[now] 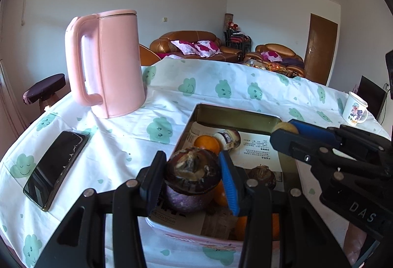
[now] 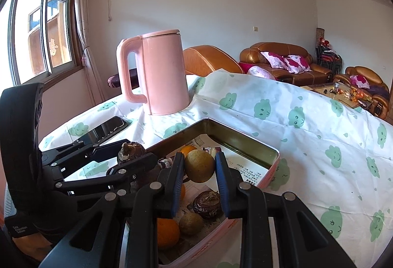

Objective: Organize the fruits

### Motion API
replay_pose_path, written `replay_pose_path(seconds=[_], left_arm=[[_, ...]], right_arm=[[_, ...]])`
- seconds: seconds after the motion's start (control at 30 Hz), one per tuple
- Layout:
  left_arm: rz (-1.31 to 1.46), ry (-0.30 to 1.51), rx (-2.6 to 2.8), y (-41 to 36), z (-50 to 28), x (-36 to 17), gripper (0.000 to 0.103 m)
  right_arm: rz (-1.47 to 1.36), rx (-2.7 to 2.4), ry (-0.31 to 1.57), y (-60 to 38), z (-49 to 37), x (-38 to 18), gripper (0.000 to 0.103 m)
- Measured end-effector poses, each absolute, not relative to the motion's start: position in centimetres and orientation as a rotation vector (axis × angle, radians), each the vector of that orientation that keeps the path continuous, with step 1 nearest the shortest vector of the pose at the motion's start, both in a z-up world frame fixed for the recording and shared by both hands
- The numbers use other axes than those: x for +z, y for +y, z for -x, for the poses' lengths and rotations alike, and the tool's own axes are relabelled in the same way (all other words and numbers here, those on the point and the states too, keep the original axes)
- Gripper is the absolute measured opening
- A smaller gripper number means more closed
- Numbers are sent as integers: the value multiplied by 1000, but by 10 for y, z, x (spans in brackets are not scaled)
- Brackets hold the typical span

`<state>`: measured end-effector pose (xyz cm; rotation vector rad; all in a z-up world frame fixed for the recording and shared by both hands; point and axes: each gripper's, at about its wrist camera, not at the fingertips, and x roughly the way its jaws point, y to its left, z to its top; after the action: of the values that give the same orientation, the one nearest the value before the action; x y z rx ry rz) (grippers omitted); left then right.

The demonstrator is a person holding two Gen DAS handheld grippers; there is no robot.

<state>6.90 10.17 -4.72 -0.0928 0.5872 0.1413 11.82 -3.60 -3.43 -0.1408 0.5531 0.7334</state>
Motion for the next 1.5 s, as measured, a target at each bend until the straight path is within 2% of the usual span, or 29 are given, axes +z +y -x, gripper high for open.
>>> replay_pose_path(seconds=[0.73, 0.77, 0.8, 0.83, 0.93, 0.97, 1.0, 1.1, 1.23, 1.5], left_arm=[[50, 626, 143, 100, -69, -56, 47], [60, 629, 142, 101, -69, -56, 48], [65, 627, 145, 102, -68, -56, 49], [71, 627, 148, 103, -68, -56, 53], [116, 633, 161, 112, -67, -57, 76], [129, 633, 157, 113, -65, -57, 80], [139, 627, 147, 114, -63, -56, 81], [126, 598, 134, 108, -58, -49, 82], [124, 562, 130, 104, -50, -37, 91], [124, 527, 126, 99, -42, -23, 91]], right_arm=[[136, 808, 727, -28, -127, -68, 28], [138, 806, 726, -28, -126, -68, 29], [139, 801, 722, -29, -126, -67, 35], [136, 795, 721, -31, -126, -67, 38], [119, 792, 714, -39, -124, -64, 45], [113, 791, 709, -41, -123, -63, 48], [108, 787, 704, -44, -122, -61, 52], [107, 777, 688, -51, -117, -54, 53], [122, 742, 656, -61, -109, -45, 55], [82, 623, 604, -103, -99, -32, 60]])
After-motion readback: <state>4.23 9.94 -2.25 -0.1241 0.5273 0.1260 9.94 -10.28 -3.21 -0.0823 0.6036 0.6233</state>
